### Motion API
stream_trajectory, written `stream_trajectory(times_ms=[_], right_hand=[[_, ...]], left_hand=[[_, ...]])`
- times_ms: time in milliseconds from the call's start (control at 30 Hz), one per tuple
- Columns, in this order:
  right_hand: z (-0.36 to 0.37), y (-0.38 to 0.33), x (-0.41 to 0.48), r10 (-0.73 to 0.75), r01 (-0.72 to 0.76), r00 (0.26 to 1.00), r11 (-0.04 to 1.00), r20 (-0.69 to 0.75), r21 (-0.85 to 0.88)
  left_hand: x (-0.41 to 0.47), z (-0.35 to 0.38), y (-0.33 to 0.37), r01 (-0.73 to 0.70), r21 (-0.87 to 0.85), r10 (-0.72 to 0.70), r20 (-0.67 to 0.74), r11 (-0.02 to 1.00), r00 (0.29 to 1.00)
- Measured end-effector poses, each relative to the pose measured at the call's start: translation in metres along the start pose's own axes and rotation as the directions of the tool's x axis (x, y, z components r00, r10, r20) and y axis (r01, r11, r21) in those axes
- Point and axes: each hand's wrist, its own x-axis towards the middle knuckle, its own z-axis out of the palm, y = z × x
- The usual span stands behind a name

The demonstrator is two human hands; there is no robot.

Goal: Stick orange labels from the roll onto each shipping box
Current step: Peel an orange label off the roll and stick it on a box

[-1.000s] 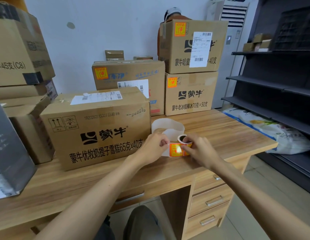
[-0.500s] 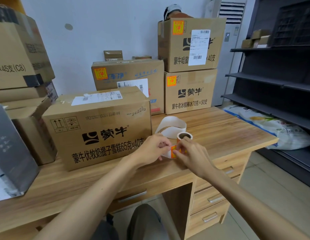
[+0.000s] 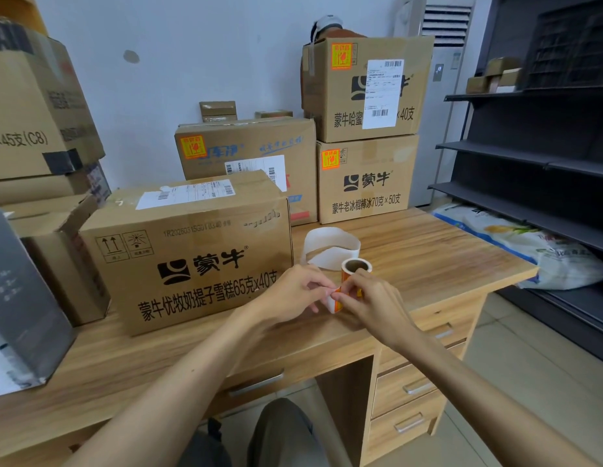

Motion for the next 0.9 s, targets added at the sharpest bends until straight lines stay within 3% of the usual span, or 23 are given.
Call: stream_trajectory(times_ms=[300, 567, 900], right_hand=[[-0.001, 0.001, -0.002, 0.065, -0.064, 0.998, 0.995, -0.017, 0.082], [-0.003, 0.005, -0.007, 0.161, -0.148, 0.987, 0.948, -0.024, 0.283], [-0.034, 0.019, -0.016, 0.277, -0.260, 0.961, 0.901, 0.000, 0.348]], left_hand=[[0.000, 0.004, 0.001, 0.024, -0.006, -0.025, -0.060, 1.000, 0.998], [-0.002, 0.004, 0.002, 0.061, -0.009, -0.062, -0.143, 0.998, 0.988], [0.004, 0.003, 0.003, 0.125, 0.009, -0.121, -0.191, 0.992, 0.974]])
